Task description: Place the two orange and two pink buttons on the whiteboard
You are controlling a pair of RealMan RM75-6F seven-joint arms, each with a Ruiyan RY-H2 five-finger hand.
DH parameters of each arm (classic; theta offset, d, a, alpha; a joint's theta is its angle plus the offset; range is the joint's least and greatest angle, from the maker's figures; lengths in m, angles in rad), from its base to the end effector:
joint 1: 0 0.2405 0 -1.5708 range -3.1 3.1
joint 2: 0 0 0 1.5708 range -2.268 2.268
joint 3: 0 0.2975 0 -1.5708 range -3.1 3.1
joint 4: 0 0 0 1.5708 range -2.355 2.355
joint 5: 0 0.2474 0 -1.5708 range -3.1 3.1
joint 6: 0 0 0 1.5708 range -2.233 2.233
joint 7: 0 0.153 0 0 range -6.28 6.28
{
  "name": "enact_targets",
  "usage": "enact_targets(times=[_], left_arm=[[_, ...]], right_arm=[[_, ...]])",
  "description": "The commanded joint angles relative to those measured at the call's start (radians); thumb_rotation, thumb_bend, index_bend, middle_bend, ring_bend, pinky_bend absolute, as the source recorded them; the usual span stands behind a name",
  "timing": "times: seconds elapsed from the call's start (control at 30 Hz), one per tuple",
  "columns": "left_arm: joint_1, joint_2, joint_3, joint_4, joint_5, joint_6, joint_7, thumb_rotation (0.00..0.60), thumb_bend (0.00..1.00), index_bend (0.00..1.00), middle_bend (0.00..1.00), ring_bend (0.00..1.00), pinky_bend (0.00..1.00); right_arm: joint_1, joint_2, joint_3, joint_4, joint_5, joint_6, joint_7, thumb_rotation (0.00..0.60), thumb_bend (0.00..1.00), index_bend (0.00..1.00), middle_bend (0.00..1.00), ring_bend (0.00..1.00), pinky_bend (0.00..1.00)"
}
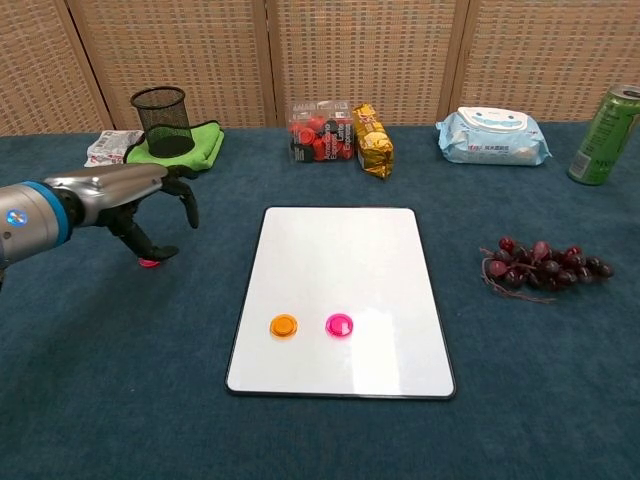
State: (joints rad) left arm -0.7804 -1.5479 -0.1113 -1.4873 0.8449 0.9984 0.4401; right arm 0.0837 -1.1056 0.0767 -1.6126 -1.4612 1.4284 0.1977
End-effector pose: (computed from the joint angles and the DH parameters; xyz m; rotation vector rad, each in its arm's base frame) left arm -0.2040 0.3868 -0.0594 -1.7773 -1.0612 -0.7443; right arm -0.3704 -0.2024 0.1464 1.2910 -1.0824 1.0129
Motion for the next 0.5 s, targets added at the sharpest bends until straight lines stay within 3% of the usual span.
enact_targets(times=[0.03, 0.5], left_arm=[[0.041, 0.022, 0.019, 0.056, 0.035, -0.021, -0.072, 0.600, 0.37, 0.38, 0.00, 0.00, 0.00], [0.071, -0.024, 0.007, 0.206, 0.094, -0.089, -0.191, 0.600, 0.37, 0.38, 0.00, 0.00, 0.00]], right_arm=[[0.000, 0.000, 0.000, -0.001, 0.000, 0.001, -0.001, 0.600, 0.07, 0.00, 0.00, 0.00, 0.00], [0.000, 0.000, 0.000, -0.003, 0.004, -0.002, -0.010, 0.600, 0.06, 0.00, 0.00, 0.00, 0.00]])
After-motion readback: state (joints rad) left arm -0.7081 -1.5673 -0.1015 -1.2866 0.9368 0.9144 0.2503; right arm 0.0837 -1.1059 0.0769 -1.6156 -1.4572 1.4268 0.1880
